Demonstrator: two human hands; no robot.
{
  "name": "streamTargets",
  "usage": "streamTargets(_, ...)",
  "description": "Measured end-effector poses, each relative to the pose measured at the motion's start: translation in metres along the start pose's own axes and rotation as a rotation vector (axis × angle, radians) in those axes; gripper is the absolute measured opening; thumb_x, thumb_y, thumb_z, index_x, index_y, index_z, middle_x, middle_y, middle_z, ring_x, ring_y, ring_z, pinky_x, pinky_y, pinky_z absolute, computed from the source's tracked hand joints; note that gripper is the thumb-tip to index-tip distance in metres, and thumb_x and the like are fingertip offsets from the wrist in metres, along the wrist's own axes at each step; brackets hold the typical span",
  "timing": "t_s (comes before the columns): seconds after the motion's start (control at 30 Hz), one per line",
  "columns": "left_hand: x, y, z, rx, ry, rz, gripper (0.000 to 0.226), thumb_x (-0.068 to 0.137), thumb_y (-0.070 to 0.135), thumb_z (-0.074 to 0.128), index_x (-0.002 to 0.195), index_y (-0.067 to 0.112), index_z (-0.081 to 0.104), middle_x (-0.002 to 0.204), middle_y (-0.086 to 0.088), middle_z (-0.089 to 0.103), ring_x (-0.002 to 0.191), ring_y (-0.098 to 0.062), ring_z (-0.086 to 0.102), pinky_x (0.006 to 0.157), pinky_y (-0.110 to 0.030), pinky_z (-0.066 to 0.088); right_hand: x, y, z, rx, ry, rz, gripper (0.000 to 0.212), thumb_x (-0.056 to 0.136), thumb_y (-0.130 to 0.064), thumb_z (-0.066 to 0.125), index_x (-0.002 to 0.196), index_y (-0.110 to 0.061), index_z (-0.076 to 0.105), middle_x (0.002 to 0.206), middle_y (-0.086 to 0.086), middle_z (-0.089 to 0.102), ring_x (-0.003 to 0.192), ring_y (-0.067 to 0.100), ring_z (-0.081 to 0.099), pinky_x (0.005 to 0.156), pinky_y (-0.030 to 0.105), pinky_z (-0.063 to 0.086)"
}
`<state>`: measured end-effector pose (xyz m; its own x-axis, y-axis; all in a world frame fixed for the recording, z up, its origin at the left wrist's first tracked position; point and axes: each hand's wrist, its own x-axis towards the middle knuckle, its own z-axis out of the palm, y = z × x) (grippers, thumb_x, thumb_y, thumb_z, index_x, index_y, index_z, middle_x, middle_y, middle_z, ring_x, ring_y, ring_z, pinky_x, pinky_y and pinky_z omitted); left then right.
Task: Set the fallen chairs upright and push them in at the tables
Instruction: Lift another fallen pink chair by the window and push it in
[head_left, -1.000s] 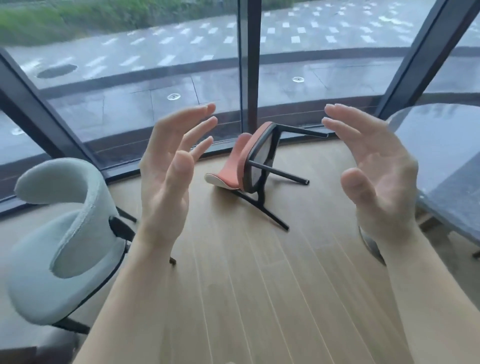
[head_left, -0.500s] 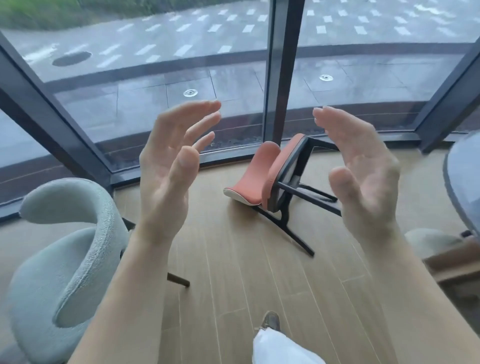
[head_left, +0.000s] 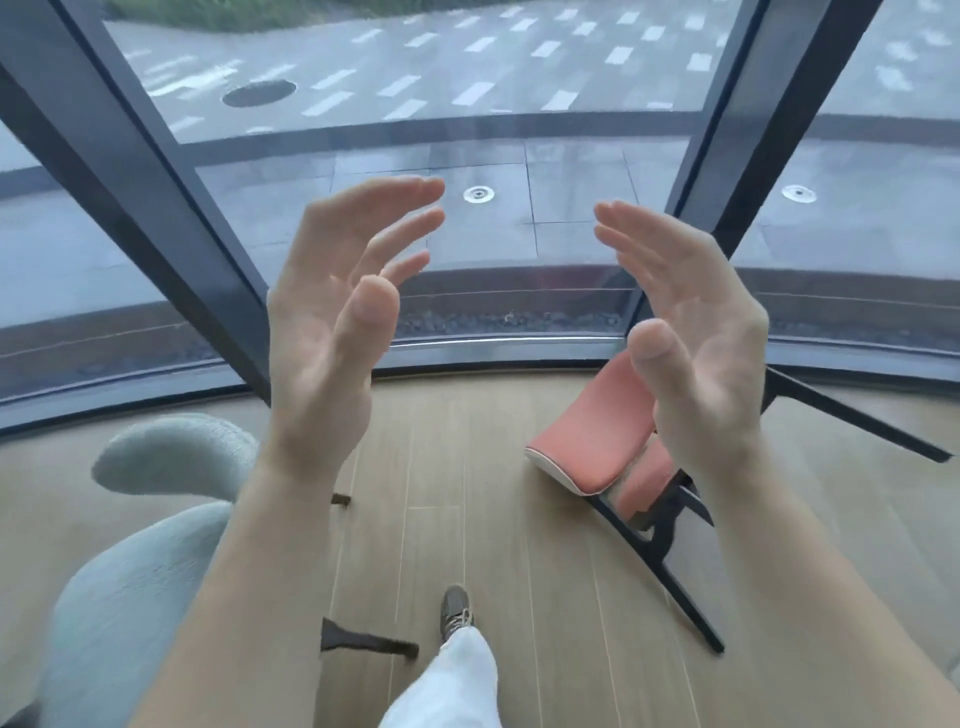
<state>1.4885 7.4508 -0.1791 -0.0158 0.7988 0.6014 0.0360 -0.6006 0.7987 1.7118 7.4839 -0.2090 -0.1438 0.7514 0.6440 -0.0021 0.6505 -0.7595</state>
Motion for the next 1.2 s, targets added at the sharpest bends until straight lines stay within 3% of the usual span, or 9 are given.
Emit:
streamTargets(0.1, 0.063, -0.043, -0.02, -0.08, -0.017, 0.001, 0.062, 0.095, 0.07, 0.058, 0.133, 0.021, 0.051, 0.144, -0.01, 0.056, 0.139, -0.038, 0.056, 0.112, -0.052, 0.046, 0.049, 0.031, 0.011, -0.04, 0.038, 0.025, 0.069, 0.094, -0.07, 0.059, 0.142, -0.021, 0.054, 0.146, 0.011, 0.06, 0.14, 0.032, 0.056, 0.117, 0.057, 0.042)
streamTargets(0.27, 0.169, -0.099, -0.019, -0.191, -0.174, 0.007, 0.061, 0.095, 0.07, 0.058, 0.132, 0.022, 0.052, 0.144, -0.009, 0.056, 0.139, -0.039, 0.056, 0.111, -0.051, 0.046, 0.115, 0.066, 0.009, -0.113, 0.197, 0.03, 0.07, 0.093, -0.07, 0.059, 0.141, -0.019, 0.054, 0.146, 0.01, 0.06, 0.14, 0.031, 0.057, 0.118, 0.052, 0.043)
streamTargets(0.73, 0.383, -0.256, 0.094, -0.407, -0.546, 0.004, 0.051, 0.091, 0.072, 0.06, 0.124, 0.034, 0.064, 0.137, -0.006, 0.065, 0.135, -0.038, 0.06, 0.107, -0.047, 0.047, 0.238, 0.209, -0.066, -0.212, 0.6, -0.005, 0.069, 0.095, -0.067, 0.059, 0.137, -0.013, 0.055, 0.138, 0.014, 0.063, 0.134, 0.038, 0.06, 0.115, 0.048, 0.045)
streamTargets(1.0, 0.454, -0.32, 0.178, -0.578, -0.88, -0.063, 0.048, 0.09, 0.073, 0.06, 0.122, 0.036, 0.066, 0.135, -0.001, 0.067, 0.134, -0.035, 0.06, 0.109, -0.05, 0.046, 0.266, 0.251, -0.092, -0.361, 0.893, 0.072, 0.076, 0.093, -0.07, 0.058, 0.136, -0.007, 0.054, 0.138, 0.016, 0.062, 0.132, 0.035, 0.062, 0.114, 0.048, 0.046)
streamTargets(1.2, 0.479, -0.379, 0.24, -0.801, -1.174, -0.115, 0.046, 0.09, 0.073, 0.06, 0.118, 0.037, 0.067, 0.132, 0.001, 0.07, 0.131, -0.035, 0.062, 0.108, -0.05, 0.047, 0.277, 0.283, -0.085, -0.613, 1.173, 0.083, 0.08, 0.094, -0.068, 0.059, 0.136, -0.001, 0.051, 0.139, 0.022, 0.06, 0.132, 0.037, 0.061, 0.114, 0.053, 0.045)
